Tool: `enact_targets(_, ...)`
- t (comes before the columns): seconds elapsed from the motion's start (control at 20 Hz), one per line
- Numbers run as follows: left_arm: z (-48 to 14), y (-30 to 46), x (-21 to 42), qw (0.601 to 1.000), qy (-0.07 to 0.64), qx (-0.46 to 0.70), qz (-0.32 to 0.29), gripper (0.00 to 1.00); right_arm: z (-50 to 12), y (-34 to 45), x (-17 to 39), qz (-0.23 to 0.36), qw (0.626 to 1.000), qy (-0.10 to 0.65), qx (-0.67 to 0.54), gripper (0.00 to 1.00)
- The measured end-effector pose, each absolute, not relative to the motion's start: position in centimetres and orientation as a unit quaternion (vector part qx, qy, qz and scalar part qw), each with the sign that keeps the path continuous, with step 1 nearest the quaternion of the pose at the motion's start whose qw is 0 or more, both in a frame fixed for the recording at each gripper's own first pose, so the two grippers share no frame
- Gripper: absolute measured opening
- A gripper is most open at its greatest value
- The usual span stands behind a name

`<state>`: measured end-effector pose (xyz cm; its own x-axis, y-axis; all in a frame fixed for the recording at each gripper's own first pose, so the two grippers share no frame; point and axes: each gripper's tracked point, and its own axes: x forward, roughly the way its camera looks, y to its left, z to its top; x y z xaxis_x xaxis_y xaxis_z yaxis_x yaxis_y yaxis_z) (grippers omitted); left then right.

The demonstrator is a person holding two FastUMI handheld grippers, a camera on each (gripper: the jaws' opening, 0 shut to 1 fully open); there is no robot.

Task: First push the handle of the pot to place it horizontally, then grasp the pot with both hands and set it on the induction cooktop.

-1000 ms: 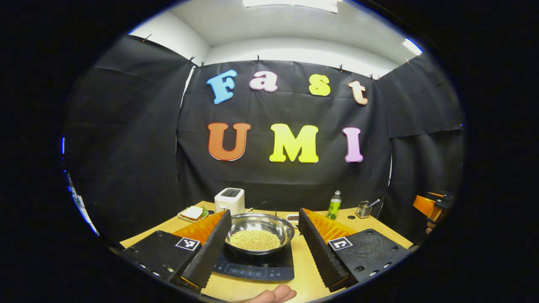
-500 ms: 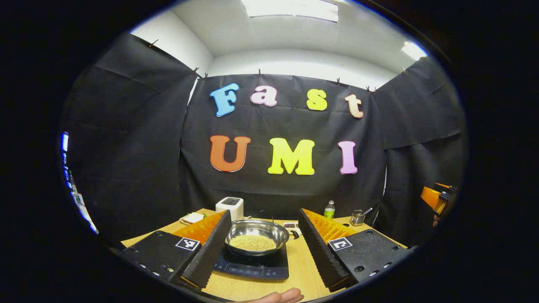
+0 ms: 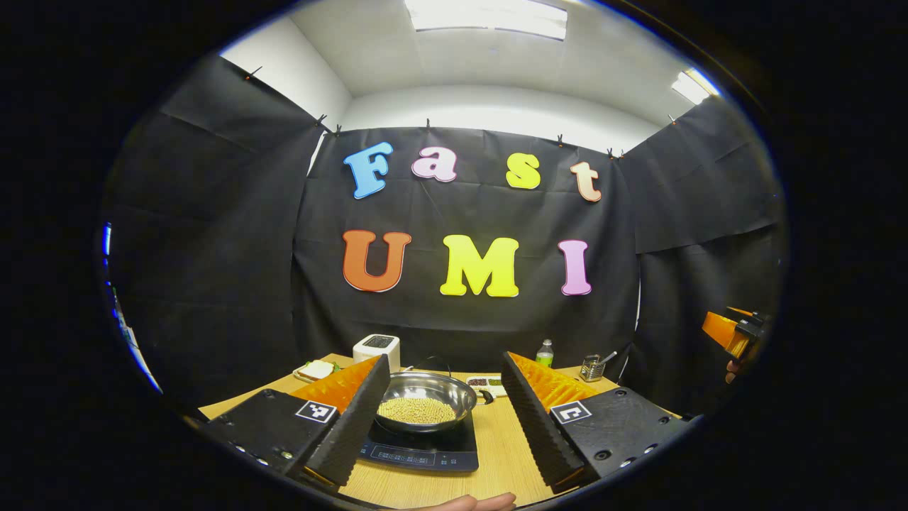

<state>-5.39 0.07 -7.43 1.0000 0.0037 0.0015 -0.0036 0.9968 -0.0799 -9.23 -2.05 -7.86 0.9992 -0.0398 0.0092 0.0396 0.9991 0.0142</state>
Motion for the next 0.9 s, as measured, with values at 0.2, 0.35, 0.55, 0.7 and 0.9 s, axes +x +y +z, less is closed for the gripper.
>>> enact_targets(0.2,-7.2,-0.1,-5.3,0.999,-0.004,-0.038,0.001,0.93,-7.8,-2.0,-9.3,-0.017,1.0,-0.006,0.007,0.92)
enact_targets(0.35,-7.6,-0.5,-5.2,0.999,-0.001,-0.033,-0.002,0.93,-7.6,-1.7,-9.6,-0.008,1.0,-0.011,0.009,0.92)
enact_targets(0.55,-7.9,-0.7,-5.2,1.0,0.0,-0.028,-0.004,0.93,-7.7,-1.7,-9.7,-0.009,1.0,-0.012,0.008,0.92)
enact_targets(0.7,-7.9,-0.7,-5.2,1.0,0.002,-0.028,-0.004,0.93,-7.9,-1.4,-9.5,-0.002,1.0,-0.013,0.015,0.92)
enact_targets(0.9,-8.3,-0.5,-5.3,1.0,0.005,-0.028,-0.001,0.93,-8.3,-1.2,-9.5,0.006,1.0,-0.014,0.018,0.92)
